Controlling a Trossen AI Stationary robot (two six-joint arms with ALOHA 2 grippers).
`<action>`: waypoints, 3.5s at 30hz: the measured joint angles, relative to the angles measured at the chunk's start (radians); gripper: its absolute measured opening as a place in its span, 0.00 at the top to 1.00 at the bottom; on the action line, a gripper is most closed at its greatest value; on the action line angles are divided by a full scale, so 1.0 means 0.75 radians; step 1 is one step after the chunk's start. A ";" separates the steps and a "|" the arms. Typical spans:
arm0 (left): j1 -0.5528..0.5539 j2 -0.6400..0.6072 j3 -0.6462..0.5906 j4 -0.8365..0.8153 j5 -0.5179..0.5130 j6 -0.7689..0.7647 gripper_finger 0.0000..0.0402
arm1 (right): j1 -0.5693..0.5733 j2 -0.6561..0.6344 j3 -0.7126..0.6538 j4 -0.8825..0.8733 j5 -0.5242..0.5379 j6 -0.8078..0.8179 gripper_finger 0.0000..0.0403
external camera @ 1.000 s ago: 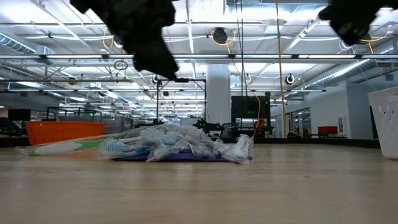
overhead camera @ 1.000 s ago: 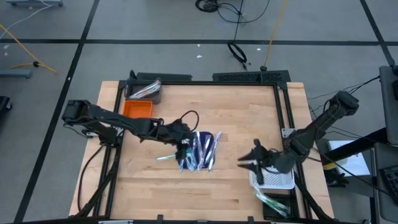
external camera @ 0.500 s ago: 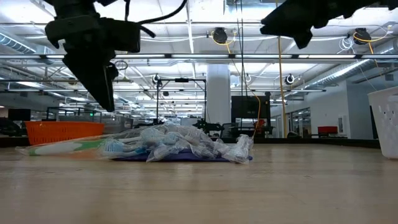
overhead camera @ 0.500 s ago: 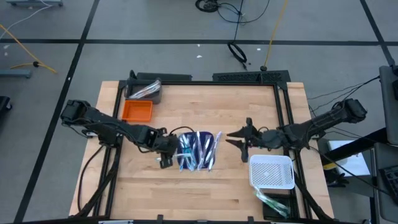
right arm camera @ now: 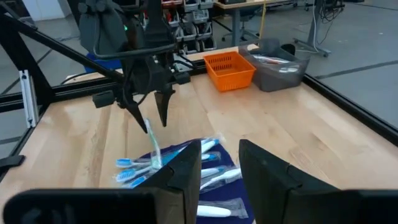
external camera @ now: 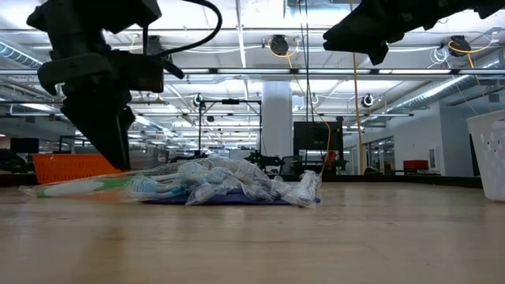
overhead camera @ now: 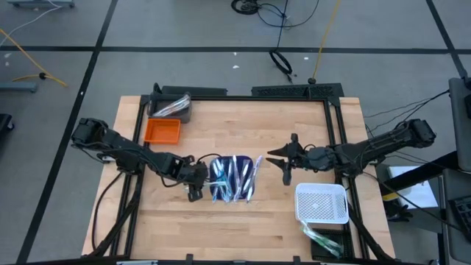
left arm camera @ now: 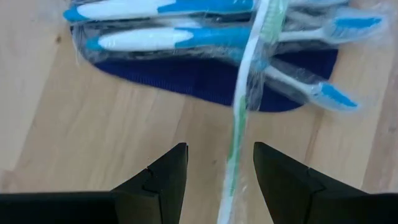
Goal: Pick & Place Toothbrushes
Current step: Put the green toothbrush into the black bin
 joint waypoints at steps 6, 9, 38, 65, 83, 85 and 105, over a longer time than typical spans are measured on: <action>-0.024 0.000 -0.082 0.158 0.021 -0.030 0.54 | 0.000 0.000 0.000 -0.001 0.000 -0.001 0.75; -0.041 0.000 -0.108 0.197 0.022 -0.056 0.54 | 0.001 0.000 0.000 -0.001 0.000 -0.005 0.75; -0.049 -0.111 -0.156 0.225 -0.056 -0.108 0.99 | 0.001 0.001 0.000 -0.002 0.000 -0.005 0.75; 0.192 0.003 -0.129 1.557 -0.088 0.508 0.98 | 0.001 0.008 -0.199 0.528 -0.172 -0.134 0.74; 0.247 0.312 0.184 1.574 -0.024 0.558 0.96 | -0.017 0.091 -0.199 0.672 -0.169 -0.174 0.61; 0.247 0.311 0.186 1.579 -0.024 0.558 0.98 | -0.019 0.091 -0.199 0.677 -0.165 -0.178 0.60; 0.230 0.311 0.186 1.604 -0.028 0.544 0.99 | -0.086 0.091 -0.199 0.809 -0.209 -0.176 0.61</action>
